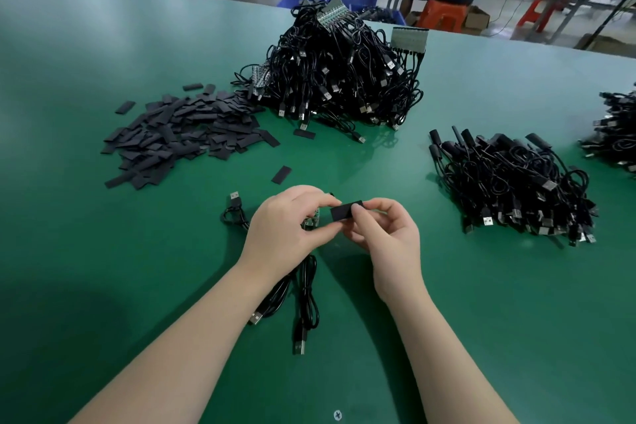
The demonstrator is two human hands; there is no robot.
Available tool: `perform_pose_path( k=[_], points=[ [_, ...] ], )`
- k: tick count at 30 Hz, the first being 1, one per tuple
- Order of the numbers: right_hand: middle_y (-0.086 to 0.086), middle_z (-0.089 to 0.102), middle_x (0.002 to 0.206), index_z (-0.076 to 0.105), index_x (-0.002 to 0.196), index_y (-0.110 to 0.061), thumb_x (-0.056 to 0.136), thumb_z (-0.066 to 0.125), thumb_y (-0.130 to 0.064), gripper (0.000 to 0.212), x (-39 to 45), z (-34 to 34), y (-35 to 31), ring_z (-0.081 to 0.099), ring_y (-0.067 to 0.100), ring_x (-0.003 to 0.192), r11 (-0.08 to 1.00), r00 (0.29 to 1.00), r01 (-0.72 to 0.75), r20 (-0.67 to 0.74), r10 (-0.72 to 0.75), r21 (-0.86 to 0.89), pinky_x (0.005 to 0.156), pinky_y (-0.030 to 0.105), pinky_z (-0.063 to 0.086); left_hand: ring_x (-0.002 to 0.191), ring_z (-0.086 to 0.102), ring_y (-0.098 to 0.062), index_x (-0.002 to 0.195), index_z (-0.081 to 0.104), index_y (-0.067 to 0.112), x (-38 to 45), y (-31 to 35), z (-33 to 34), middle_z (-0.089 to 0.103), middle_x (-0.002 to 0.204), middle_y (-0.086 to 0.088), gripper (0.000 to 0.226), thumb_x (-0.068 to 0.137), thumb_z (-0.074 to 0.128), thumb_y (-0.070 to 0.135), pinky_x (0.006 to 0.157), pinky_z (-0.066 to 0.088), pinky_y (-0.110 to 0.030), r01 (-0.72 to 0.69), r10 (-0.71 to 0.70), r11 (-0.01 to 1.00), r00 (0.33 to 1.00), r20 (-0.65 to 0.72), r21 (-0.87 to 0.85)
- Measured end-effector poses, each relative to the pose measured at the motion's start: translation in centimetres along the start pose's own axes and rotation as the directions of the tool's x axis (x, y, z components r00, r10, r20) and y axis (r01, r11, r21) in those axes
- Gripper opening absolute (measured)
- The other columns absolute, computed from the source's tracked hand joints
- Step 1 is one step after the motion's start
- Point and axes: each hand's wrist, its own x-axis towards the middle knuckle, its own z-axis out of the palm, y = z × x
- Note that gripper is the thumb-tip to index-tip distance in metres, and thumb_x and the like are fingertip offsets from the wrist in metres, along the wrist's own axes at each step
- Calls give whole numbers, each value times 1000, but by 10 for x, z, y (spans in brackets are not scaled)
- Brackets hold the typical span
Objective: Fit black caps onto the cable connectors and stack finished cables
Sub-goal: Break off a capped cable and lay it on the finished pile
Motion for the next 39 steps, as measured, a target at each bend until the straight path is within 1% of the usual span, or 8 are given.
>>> perform_pose_path(
  k=[7, 10, 14, 20, 26, 30, 36, 39],
  points=[
    [7, 73, 81, 74, 100, -28, 90, 70, -9, 21, -2, -2, -3, 68, 19, 78, 1000, 999, -2, 45, 3, -26, 73, 27, 57, 80, 60, -7, 103, 74, 29, -1, 0, -1, 66, 104, 14, 25, 79, 78, 30, 79, 53, -33, 57, -55, 995, 998, 19, -79],
    [6, 66, 80, 77, 97, -33, 88, 72, -8, 27, -4, -2, -7, 67, 18, 77, 998, 985, 35, 172, -26, -51, 75, 25, 55, 81, 62, -7, 102, 72, 35, 0, -4, -1, 65, 104, 19, 24, 80, 76, 25, 81, 51, -22, 77, -73, 986, 997, 27, -150],
    [-3, 75, 84, 78, 94, -36, 83, 75, -1, 36, -5, -5, -12, 69, 13, 80, 988, 966, 97, 250, -64, -122, 77, 21, 54, 84, 63, -9, 100, 67, 44, 1, -7, -3, 66, 100, 23, 32, 80, 77, 21, 81, 45, -10, 91, -83, 971, 995, 49, -219],
    [-6, 78, 88, 77, 89, -35, 80, 78, -1, 35, -3, -6, -13, 72, 7, 83, 963, 966, 174, 224, -127, -207, 76, 16, 53, 85, 64, -11, 96, 67, 45, 2, -8, 0, 69, 95, 16, 27, 79, 76, 26, 79, 48, -16, 97, -80, 965, 994, 79, -242],
    [-12, 76, 80, 76, 85, -27, 79, 79, -2, 26, -3, -5, -11, 70, 0, 75, 946, 969, 206, 191, -160, -252, 70, 11, 50, 93, 64, -6, 91, 70, 41, 2, -8, 0, 69, 94, 22, 18, 80, 73, 28, 81, 48, -16, 68, -50, 963, 996, 75, -259],
    [-9, 77, 79, 77, 77, -30, 79, 79, -3, 27, -2, -5, -11, 71, 1, 76, 953, 973, 196, 165, -160, -233, 71, 11, 50, 95, 64, -3, 92, 71, 34, 2, -9, 1, 69, 93, 23, 12, 83, 71, 26, 82, 49, -20, 51, -30, 969, 996, 88, -243],
    [-4, 76, 75, 79, 72, -29, 84, 76, -7, 25, -1, -6, -10, 70, 6, 73, 975, 986, 134, 120, -114, -180, 71, 15, 53, 91, 65, -12, 100, 69, 42, 1, -8, 0, 67, 100, 25, 18, 82, 69, 39, 81, 50, -20, 75, -49, 967, 993, 112, -245],
    [1, 76, 79, 79, 74, -25, 86, 73, -5, 24, -1, -6, -10, 71, 11, 75, 992, 992, 85, 102, -76, -89, 71, 18, 54, 98, 64, -2, 103, 61, 43, 1, -9, 0, 66, 101, 27, 25, 85, 69, 27, 86, 48, -16, 96, -70, 970, 990, 123, -221]
  ],
)
